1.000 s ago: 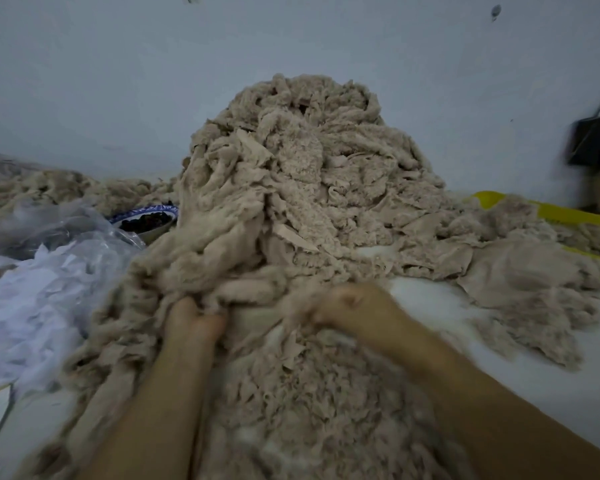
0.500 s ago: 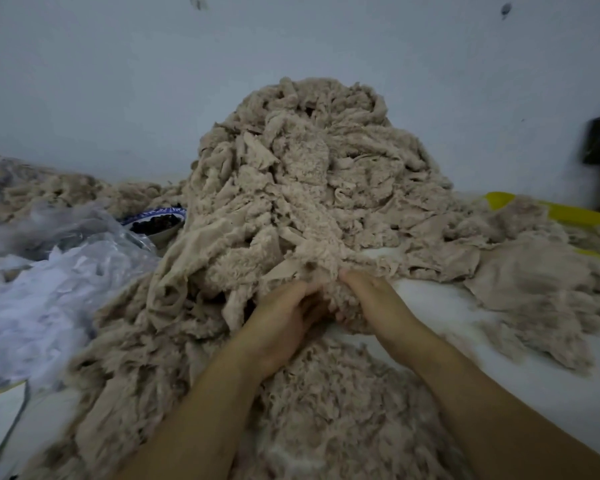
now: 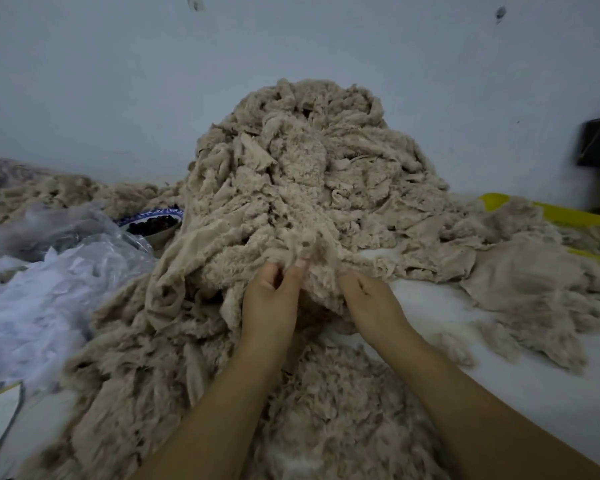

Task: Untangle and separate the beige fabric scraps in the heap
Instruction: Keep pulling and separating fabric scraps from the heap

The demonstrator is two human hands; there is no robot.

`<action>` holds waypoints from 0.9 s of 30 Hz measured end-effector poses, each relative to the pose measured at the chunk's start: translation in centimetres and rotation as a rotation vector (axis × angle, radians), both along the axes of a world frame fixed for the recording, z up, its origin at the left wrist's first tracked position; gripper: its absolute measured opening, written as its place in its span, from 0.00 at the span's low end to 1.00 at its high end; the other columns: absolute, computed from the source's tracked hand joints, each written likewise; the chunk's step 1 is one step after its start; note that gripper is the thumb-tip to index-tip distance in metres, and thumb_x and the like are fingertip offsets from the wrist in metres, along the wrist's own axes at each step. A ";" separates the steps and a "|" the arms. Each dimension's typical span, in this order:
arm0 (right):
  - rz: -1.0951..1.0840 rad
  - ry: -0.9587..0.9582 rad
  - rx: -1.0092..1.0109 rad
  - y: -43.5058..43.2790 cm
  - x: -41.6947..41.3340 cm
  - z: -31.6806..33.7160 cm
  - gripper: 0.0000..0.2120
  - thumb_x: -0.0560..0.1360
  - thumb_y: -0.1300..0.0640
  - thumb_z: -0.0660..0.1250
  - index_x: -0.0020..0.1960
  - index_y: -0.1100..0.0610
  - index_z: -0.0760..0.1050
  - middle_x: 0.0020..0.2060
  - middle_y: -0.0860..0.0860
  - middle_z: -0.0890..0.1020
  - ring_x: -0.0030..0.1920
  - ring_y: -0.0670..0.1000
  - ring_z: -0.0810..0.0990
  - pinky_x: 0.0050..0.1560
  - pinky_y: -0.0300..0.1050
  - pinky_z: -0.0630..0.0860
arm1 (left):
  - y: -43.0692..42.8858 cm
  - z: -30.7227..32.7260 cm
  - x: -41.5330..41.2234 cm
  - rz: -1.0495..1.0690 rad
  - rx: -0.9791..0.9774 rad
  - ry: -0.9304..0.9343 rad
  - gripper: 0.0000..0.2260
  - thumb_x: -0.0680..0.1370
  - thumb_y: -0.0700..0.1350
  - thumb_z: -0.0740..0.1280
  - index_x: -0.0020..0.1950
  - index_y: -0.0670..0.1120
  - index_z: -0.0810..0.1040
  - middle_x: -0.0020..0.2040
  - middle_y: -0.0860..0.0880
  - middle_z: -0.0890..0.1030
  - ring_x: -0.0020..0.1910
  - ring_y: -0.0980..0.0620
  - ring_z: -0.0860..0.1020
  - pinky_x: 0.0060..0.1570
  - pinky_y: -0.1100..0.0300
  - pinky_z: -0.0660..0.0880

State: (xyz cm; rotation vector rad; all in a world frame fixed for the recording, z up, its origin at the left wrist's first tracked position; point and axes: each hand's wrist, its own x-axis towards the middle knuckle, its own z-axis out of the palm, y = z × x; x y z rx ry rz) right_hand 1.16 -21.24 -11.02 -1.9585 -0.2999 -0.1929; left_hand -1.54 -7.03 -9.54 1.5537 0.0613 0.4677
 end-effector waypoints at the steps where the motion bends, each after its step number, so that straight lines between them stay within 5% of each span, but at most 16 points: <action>1: -0.020 -0.047 0.042 -0.1 -0.1 0.1 0.21 0.83 0.47 0.54 0.32 0.46 0.68 0.28 0.46 0.73 0.30 0.45 0.69 0.36 0.50 0.66 | 0.0 0.2 -0.1 0.030 0.029 -0.028 0.19 0.80 0.52 0.68 0.31 0.55 0.67 0.26 0.56 0.68 0.27 0.56 0.66 0.29 0.59 0.66; 3: 0.029 -0.152 0.112 0.0 -0.3 0.4 0.20 0.81 0.37 0.54 0.43 0.50 0.73 0.38 0.48 0.77 0.39 0.45 0.75 0.42 0.47 0.72 | -0.1 0.0 -0.2 0.059 0.128 -0.072 0.16 0.80 0.53 0.68 0.36 0.53 0.66 0.28 0.59 0.71 0.27 0.62 0.67 0.29 0.67 0.66; 6: 0.131 -0.129 0.076 0.8 -0.8 0.9 0.24 0.72 0.25 0.56 0.52 0.43 0.72 0.42 0.40 0.78 0.43 0.40 0.77 0.42 0.37 0.73 | -0.3 -0.2 -0.2 0.007 0.231 -0.057 0.12 0.79 0.52 0.68 0.41 0.51 0.68 0.32 0.59 0.75 0.28 0.65 0.70 0.29 0.68 0.70; 10: -0.034 -0.024 0.190 1.0 -0.3 1.3 0.12 0.80 0.38 0.57 0.45 0.44 0.71 0.40 0.45 0.81 0.41 0.42 0.79 0.39 0.40 0.74 | -0.6 -0.1 -0.6 -0.174 0.100 0.002 0.07 0.77 0.50 0.71 0.48 0.51 0.74 0.41 0.58 0.83 0.43 0.58 0.83 0.43 0.59 0.81; 15: -0.135 0.048 0.435 0.1 0.1 1.9 0.15 0.83 0.43 0.55 0.58 0.46 0.77 0.57 0.46 0.82 0.60 0.50 0.79 0.64 0.54 0.76 | -1.0 0.7 -0.8 -0.316 -0.366 0.054 0.10 0.77 0.46 0.70 0.55 0.43 0.76 0.52 0.44 0.86 0.52 0.46 0.84 0.49 0.52 0.82; 18: -0.077 0.074 0.540 0.5 -0.1 2.3 0.12 0.82 0.42 0.57 0.50 0.43 0.79 0.51 0.43 0.84 0.55 0.46 0.82 0.61 0.51 0.78 | -0.8 0.8 -0.8 -0.290 -0.366 0.043 0.10 0.78 0.47 0.69 0.55 0.43 0.77 0.46 0.49 0.86 0.42 0.54 0.85 0.38 0.61 0.80; 22: 0.038 0.081 0.552 0.1 -0.3 2.4 0.13 0.80 0.41 0.62 0.47 0.44 0.83 0.47 0.43 0.86 0.50 0.44 0.85 0.52 0.43 0.81 | -0.4 1.1 -0.8 -0.338 -0.423 0.112 0.09 0.78 0.44 0.69 0.58 0.48 0.81 0.46 0.50 0.86 0.39 0.54 0.84 0.39 0.62 0.81; 24: 0.076 0.075 0.484 -0.2 -0.5 2.4 0.12 0.81 0.45 0.62 0.43 0.41 0.81 0.44 0.43 0.86 0.47 0.45 0.84 0.47 0.41 0.81 | -0.1 1.3 -0.9 -0.369 -0.431 0.107 0.09 0.79 0.40 0.68 0.47 0.52 0.85 0.35 0.50 0.81 0.26 0.57 0.73 0.25 0.66 0.71; 27: 0.041 0.049 0.356 -0.6 -0.4 2.4 0.15 0.82 0.54 0.60 0.40 0.40 0.75 0.40 0.48 0.79 0.38 0.48 0.77 0.39 0.43 0.76 | 0.3 1.5 -0.8 -0.366 -0.407 0.026 0.15 0.81 0.36 0.62 0.40 0.48 0.82 0.29 0.49 0.73 0.21 0.58 0.64 0.20 0.67 0.60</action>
